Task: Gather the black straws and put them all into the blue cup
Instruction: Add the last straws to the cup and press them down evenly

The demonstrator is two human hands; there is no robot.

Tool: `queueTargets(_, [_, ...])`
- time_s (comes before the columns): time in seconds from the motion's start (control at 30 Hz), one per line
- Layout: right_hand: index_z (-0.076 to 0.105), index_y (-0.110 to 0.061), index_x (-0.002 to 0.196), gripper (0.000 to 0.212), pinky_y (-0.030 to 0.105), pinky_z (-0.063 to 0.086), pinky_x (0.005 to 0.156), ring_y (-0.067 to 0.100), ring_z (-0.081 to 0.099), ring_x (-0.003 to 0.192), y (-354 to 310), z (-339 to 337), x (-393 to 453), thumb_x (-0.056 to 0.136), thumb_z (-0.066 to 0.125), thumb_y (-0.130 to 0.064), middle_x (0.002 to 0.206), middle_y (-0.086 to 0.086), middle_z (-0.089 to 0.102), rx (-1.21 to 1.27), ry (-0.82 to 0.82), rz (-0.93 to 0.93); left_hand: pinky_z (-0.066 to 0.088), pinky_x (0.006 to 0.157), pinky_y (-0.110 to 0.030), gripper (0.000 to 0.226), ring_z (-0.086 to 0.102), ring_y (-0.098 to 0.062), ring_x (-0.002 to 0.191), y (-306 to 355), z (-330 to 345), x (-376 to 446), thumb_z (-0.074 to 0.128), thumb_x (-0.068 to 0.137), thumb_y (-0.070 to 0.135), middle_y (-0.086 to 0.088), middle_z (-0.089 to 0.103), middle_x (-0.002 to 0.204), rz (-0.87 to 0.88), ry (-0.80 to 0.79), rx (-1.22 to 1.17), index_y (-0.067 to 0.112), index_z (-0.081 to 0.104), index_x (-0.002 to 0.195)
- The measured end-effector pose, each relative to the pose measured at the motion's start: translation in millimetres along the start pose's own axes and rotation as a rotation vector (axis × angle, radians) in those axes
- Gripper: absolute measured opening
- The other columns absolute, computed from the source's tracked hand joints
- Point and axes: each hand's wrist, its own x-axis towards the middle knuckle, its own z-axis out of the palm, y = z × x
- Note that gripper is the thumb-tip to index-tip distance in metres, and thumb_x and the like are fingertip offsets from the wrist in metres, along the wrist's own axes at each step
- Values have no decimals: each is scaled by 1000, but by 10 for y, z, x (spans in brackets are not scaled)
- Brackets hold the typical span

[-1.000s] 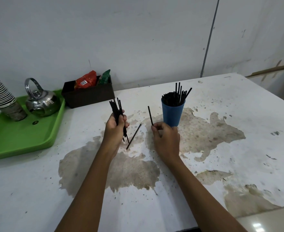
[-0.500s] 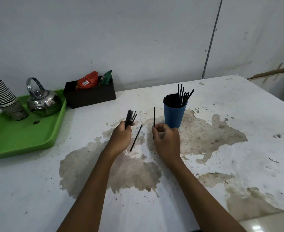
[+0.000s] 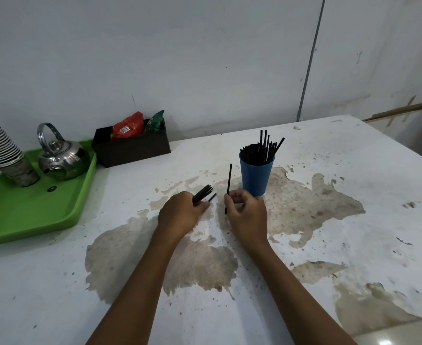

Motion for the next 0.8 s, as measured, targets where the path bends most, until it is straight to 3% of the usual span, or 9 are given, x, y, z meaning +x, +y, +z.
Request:
queueTargets(0.1, [66, -36, 92, 22, 39, 57, 72, 12, 65, 84, 9, 11, -8, 84, 58, -54, 82, -16, 67, 10, -11, -22, 36, 48, -25, 42, 51, -15, 48, 31, -33, 18, 47, 98, 51, 1, 53, 59, 19, -68, -208, 15, 58, 79])
queueTargets(0.2, [68, -37, 91, 18, 43, 55, 75, 12, 63, 86, -7, 4, -16, 85, 60, -52, 79, -27, 62, -24, -22, -74, 42, 60, -27, 37, 56, -14, 65, 91, -62, 8, 38, 102, 48, 2, 59, 76, -18, -97, -527, 18, 59, 93])
queueTargets(0.27, [68, -38, 90, 24, 44, 53, 76, 12, 62, 87, -16, 0, -15, 84, 56, -57, 78, -28, 64, -56, -34, -101, 40, 61, -23, 36, 56, -8, 73, 141, -44, -12, 34, 104, 44, 7, 61, 85, -33, -78, -618, 19, 60, 102])
queueTargets(0.37, [67, -40, 89, 26, 44, 53, 77, 8, 63, 85, -15, -4, -11, 83, 53, -61, 77, -25, 67, -89, -68, -117, 43, 59, -24, 30, 51, -11, 62, 212, 12, -25, 35, 105, 38, 6, 55, 76, -24, -46, -801, 20, 58, 98])
queueTargets(0.5, [65, -40, 89, 28, 45, 53, 76, 6, 64, 83, -35, -21, -14, 81, 51, -63, 78, -22, 68, -84, -83, -128, 51, 79, -30, 23, 59, -12, 73, 247, 91, 10, 37, 107, 25, 4, 52, 74, -61, -28, -1101, 24, 60, 103])
queueTargets(0.57, [64, -40, 89, 28, 44, 53, 77, 7, 64, 84, -37, -20, -14, 81, 50, -63, 79, -21, 68, -81, -85, -127, 51, 74, -32, 22, 59, -11, 66, 247, 133, 16, 39, 106, 22, 4, 50, 71, -97, -52, -1242, 21, 60, 102])
queueTargets(0.67, [64, -39, 87, 22, 44, 53, 77, 9, 64, 85, -34, -24, -13, 82, 55, -59, 79, -22, 68, -61, -82, -129, 42, 56, -27, 19, 44, -9, 51, 244, 177, 3, 38, 106, 17, 2, 44, 70, -145, -81, -1409, 16, 56, 101])
queueTargets(0.8, [69, -29, 91, 7, 31, 49, 76, 11, 54, 91, -86, -75, -39, 87, 68, -35, 86, -21, 66, -11, -72, -176, 34, 46, -22, 19, 35, -7, 47, 240, 167, 15, 36, 107, 15, 2, 42, 69, -180, -73, -1522, 14, 54, 100])
